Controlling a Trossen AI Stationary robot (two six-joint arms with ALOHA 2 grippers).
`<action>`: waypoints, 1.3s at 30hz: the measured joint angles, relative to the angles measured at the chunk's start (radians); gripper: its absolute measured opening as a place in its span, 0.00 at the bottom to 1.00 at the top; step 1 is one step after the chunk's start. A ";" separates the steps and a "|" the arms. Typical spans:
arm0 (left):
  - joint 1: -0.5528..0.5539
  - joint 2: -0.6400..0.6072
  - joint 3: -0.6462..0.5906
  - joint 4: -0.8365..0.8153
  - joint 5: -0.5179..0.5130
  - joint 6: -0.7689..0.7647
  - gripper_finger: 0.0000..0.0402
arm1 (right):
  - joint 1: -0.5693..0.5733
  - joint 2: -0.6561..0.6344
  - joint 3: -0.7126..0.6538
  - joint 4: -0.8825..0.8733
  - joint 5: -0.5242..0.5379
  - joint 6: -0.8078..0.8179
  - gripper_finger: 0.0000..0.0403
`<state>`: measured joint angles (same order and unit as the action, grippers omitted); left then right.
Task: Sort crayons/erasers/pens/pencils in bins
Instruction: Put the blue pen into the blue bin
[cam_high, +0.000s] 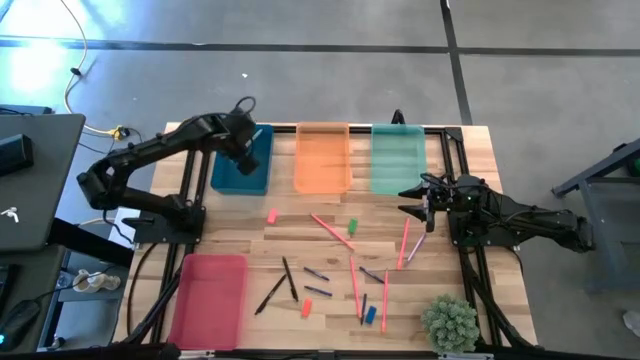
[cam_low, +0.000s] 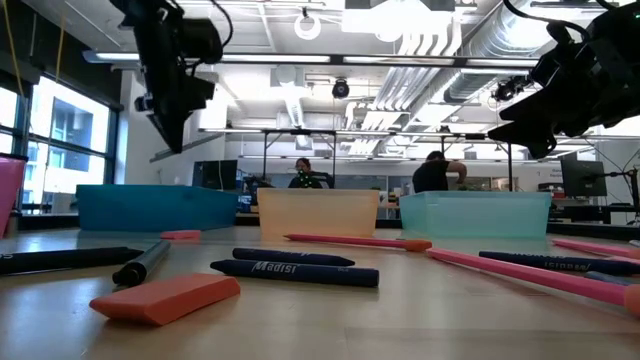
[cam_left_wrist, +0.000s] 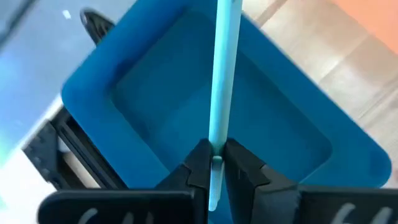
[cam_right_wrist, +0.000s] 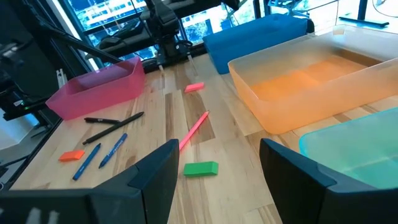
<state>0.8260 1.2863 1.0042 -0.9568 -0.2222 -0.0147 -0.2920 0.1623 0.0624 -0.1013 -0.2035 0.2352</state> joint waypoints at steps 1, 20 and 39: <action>0.017 0.008 0.000 -0.005 0.014 0.000 0.04 | 0.000 0.000 0.000 0.000 0.000 0.000 0.54; 0.125 0.236 0.000 -0.034 0.068 0.025 0.04 | 0.000 0.000 0.000 0.000 0.000 0.000 0.54; 0.137 0.344 0.000 -0.037 0.132 0.071 0.08 | 0.000 0.000 0.000 0.000 0.000 -0.105 0.54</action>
<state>0.9627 1.6306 1.0042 -0.9936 -0.0902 0.0561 -0.2917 0.1623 0.0624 -0.1010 -0.2031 0.1304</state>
